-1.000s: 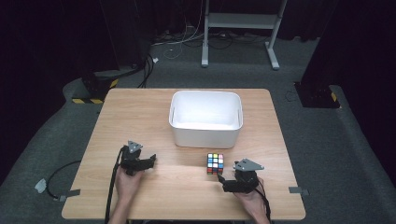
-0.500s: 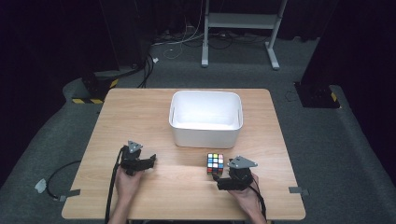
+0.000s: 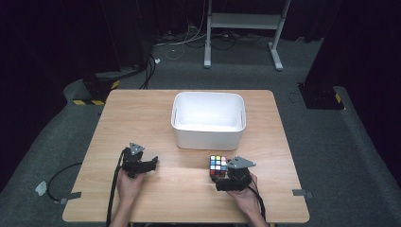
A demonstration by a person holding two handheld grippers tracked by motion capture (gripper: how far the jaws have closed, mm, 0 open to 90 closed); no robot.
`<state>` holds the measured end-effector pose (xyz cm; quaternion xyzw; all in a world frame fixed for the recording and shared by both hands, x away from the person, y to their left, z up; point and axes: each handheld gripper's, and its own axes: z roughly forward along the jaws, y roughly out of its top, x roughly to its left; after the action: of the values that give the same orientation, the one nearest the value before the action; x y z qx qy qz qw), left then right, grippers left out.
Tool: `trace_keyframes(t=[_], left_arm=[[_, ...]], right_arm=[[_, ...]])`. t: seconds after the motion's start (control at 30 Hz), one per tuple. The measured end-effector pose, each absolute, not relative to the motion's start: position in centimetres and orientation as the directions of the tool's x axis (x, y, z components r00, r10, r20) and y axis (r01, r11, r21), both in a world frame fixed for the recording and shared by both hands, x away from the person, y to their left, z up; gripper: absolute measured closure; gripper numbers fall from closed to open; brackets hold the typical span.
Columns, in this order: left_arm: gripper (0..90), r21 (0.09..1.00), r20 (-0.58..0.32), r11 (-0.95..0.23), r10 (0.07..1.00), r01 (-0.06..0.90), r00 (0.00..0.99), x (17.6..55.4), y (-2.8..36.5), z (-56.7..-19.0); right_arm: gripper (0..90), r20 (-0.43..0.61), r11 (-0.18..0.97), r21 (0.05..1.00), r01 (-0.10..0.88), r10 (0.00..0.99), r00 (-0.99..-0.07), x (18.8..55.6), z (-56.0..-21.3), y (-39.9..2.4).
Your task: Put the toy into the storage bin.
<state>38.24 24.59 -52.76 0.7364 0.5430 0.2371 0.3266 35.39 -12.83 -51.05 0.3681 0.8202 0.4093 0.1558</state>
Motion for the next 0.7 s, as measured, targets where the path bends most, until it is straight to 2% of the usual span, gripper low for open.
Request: trace_keyframes(t=[0.7], left_arm=[[19.0,0.739,-0.006,-0.196,0.955,0.645,0.298,38.2,24.6,-52.8]], right_arm=[[9.2,0.025,0.405,0.787,0.465,0.732,-0.681,36.8,-51.1,-11.6]])
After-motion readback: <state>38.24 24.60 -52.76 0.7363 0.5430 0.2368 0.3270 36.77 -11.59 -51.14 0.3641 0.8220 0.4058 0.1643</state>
